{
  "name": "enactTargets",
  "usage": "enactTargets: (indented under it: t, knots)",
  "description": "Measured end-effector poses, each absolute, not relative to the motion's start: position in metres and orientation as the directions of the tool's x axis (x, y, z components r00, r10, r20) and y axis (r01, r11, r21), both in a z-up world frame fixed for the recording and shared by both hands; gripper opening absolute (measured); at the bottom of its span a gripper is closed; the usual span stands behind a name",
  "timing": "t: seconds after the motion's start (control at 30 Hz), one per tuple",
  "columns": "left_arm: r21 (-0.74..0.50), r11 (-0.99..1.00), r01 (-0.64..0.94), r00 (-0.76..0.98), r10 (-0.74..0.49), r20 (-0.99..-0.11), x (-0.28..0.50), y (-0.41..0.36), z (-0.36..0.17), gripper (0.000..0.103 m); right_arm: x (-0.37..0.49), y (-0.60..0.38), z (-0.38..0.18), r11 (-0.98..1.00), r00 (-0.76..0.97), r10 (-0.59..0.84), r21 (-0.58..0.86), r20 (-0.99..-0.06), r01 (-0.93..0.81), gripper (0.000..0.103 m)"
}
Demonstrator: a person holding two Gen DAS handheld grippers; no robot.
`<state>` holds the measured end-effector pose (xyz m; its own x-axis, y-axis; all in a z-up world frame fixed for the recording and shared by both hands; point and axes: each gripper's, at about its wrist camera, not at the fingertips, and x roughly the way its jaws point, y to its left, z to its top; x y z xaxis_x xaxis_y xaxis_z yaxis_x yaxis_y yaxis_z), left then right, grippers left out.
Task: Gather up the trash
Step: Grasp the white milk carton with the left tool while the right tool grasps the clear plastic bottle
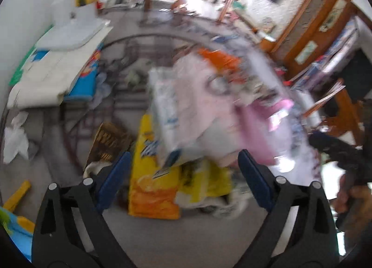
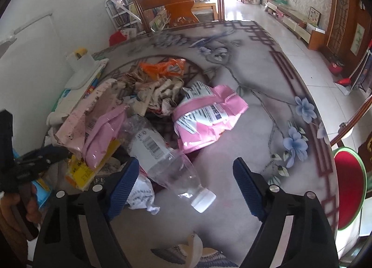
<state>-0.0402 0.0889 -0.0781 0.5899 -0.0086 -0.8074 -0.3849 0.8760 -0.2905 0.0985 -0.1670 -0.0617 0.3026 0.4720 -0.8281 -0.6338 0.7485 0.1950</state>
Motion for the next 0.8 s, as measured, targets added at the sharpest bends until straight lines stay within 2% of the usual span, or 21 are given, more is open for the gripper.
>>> enactTargets:
  t: [0.2,0.23,0.3,0.33,0.43,0.6,0.67,0.7,0.8]
  knots:
    - [-0.304,0.904,-0.301,0.652,-0.038,-0.758,0.003,0.091,-0.04,0.09,0.112,-0.161,-0.059,0.765,0.307,0.472,0.212,-0.826,-0.608,0.08]
    - [-0.295,0.906,-0.304,0.636,-0.037,-0.771,0.015,0.093,-0.043,0.081,0.115,-0.158,-0.06,0.765,0.305,0.47,0.21,-0.828,-0.609,0.08]
    - [-0.292,0.905,-0.31,0.589,-0.058,-0.806,0.039,0.095,-0.055,0.071,0.117,-0.152,-0.06,0.76,0.303,0.466,0.201,-0.832,-0.618,0.075]
    - [-0.296,0.902,-0.314,0.57,-0.07,-0.818,0.045,0.097,-0.061,0.067,0.118,-0.149,-0.06,0.754,0.298,0.467,0.199,-0.833,-0.626,0.07]
    - [-0.234,0.915,-0.329,0.518,-0.033,-0.855,0.061,0.095,-0.074,0.065,0.117,-0.145,-0.062,0.742,0.284,0.466,0.195,-0.838,-0.642,0.058]
    - [-0.177,0.929,-0.325,0.489,0.004,-0.872,0.07,0.092,-0.079,0.066,0.121,-0.137,-0.073,0.73,0.257,0.447,0.183,-0.857,-0.658,0.057]
    - [-0.167,0.931,-0.326,0.49,0.015,-0.872,0.067,0.093,-0.081,0.036,0.122,-0.131,-0.076,0.719,0.252,0.438,0.168,-0.863,-0.675,0.057]
    - [-0.213,0.92,-0.329,0.498,-0.023,-0.867,0.064,0.097,-0.082,0.024,0.122,-0.128,-0.078,0.71,0.246,0.435,0.162,-0.866,-0.685,0.058]
    - [-0.276,0.894,-0.353,0.522,-0.056,-0.851,0.055,0.107,-0.082,0.023,0.121,-0.118,-0.083,0.679,0.225,0.426,0.146,-0.876,-0.719,0.058]
